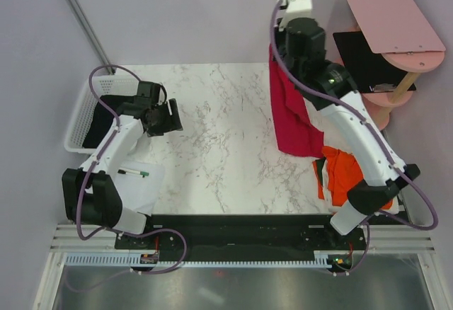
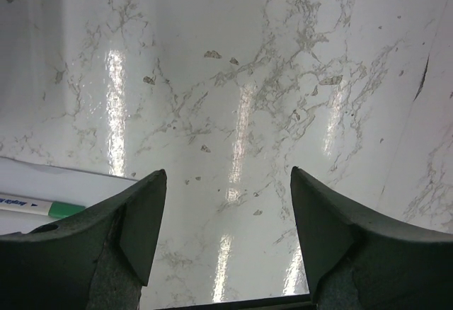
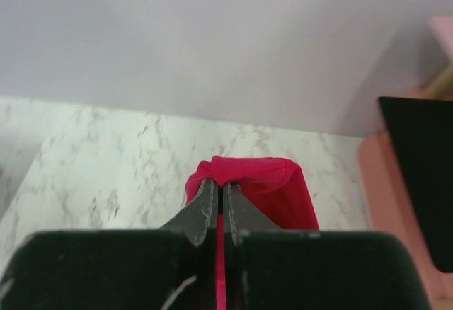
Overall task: Fold and stack the t-shirts
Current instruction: Flatten out the tshirt
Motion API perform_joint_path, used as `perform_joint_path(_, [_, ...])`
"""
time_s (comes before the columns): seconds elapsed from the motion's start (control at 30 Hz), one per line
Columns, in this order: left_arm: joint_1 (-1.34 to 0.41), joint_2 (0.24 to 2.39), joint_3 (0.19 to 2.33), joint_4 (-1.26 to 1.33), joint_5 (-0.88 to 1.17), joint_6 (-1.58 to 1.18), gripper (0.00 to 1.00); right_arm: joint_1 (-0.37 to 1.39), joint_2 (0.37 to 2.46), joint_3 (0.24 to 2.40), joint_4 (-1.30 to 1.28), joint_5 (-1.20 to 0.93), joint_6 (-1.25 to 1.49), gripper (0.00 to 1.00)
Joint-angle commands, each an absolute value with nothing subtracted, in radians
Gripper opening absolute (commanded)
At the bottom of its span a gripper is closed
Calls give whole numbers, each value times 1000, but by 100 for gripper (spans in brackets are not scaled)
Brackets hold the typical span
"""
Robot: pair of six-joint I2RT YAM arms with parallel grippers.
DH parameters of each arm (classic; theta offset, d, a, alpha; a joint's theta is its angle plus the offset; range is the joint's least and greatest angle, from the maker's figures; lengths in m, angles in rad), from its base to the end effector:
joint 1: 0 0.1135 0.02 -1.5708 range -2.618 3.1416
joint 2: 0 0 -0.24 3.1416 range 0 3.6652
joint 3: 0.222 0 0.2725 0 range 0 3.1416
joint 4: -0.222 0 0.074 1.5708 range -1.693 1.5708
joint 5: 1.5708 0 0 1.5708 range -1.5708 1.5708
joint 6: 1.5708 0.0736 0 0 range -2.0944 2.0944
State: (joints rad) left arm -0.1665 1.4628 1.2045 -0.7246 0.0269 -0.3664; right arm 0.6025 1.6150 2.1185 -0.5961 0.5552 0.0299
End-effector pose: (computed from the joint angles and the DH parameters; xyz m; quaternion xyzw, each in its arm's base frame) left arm 0.3432 -0.0597 0.2194 -0.0916 0.9526 -0.0887 0.2761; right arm 0.3272 0.1780 0.5214 -0.0236 0.7340 0.0089 0.6787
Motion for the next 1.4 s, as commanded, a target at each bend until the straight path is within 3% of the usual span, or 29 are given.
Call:
perform_joint_path(0.0, [-138, 1373, 1256, -759, 17, -327, 78, 682, 1719, 1972, -588, 344, 72, 0])
perform_joint_path(0.13, [-121, 1329, 1293, -784, 8, -327, 78, 864, 1872, 1873, -528, 209, 89, 0])
perform_joint_path(0.3, [-84, 1301, 1309, -811, -48, -325, 78, 1075, 2037, 1931, -515, 132, 94, 1])
perform_joint_path(0.37, [-57, 1301, 1296, -818, -49, -325, 81, 1135, 2068, 1937, -506, 117, 115, 18])
perform_joint_path(0.4, [-49, 1301, 1289, -818, -45, -325, 83, 1143, 2063, 1912, -470, 70, 123, 42])
perform_joint_path(0.47, [-34, 1308, 1264, -815, -25, -327, 87, 1140, 2010, 1853, -418, 66, 149, 69])
perform_joint_path(0.5, [-32, 1315, 1258, -815, -15, -325, 88, 1141, 1981, 1783, -363, 113, 150, 92])
perform_joint_path(0.53, [-32, 1328, 1244, -810, -5, -327, 89, 1137, 1911, 1748, -339, 150, 150, 98])
perform_joint_path(0.73, [-40, 1376, 1167, -694, 220, -368, 88, 1014, 1707, 1597, -285, 233, 192, 98])
perform_joint_path(0.93, [-70, 1514, 1158, -580, 316, -391, 84, 879, 1597, 1483, -285, 290, 233, 98])
perform_joint_path(1.37, [-141, 1868, 1322, -499, 224, -405, 81, 677, 1471, 1304, -295, 239, 285, 97])
